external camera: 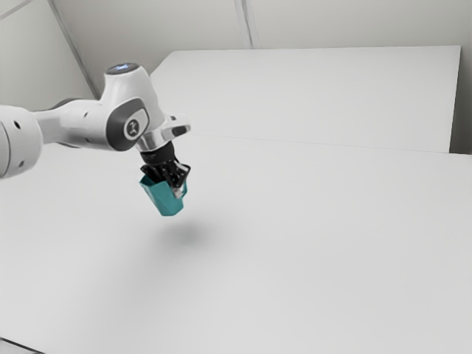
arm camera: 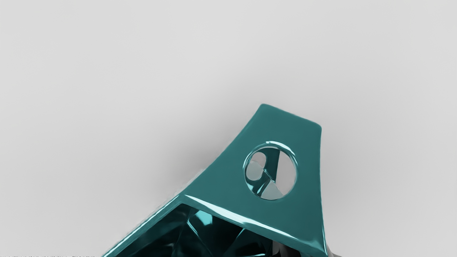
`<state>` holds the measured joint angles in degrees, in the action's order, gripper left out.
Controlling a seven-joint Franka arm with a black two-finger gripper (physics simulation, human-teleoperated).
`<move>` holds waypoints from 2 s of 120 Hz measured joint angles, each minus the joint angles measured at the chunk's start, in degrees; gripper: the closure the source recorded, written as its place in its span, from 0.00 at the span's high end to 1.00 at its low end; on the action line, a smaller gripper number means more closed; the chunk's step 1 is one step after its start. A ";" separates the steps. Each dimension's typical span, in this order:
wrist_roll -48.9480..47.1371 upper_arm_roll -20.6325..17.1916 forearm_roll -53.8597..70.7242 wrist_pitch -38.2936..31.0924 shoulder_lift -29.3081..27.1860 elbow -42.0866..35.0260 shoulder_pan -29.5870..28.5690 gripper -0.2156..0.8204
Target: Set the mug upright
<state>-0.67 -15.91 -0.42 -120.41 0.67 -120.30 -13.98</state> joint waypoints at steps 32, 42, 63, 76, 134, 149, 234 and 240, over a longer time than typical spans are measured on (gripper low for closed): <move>-5.44 0.12 1.70 -2.80 0.17 -3.55 2.53 0.04; -7.08 0.11 2.52 -3.57 0.35 -4.43 3.11 0.04; -10.11 0.16 4.12 -5.13 1.46 -5.56 3.35 0.04; -11.73 0.17 4.77 -5.73 2.28 -5.73 2.18 0.04; -17.69 0.18 7.79 -7.41 4.64 -5.69 2.35 0.18; -18.39 0.18 7.63 -7.99 4.74 -5.71 2.42 0.44; -11.81 1.50 3.66 18.06 2.19 21.49 2.66 0.78; -10.80 1.66 3.48 20.55 2.06 24.09 2.39 0.78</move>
<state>-11.48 -14.25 3.06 -99.86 2.73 -96.20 -11.59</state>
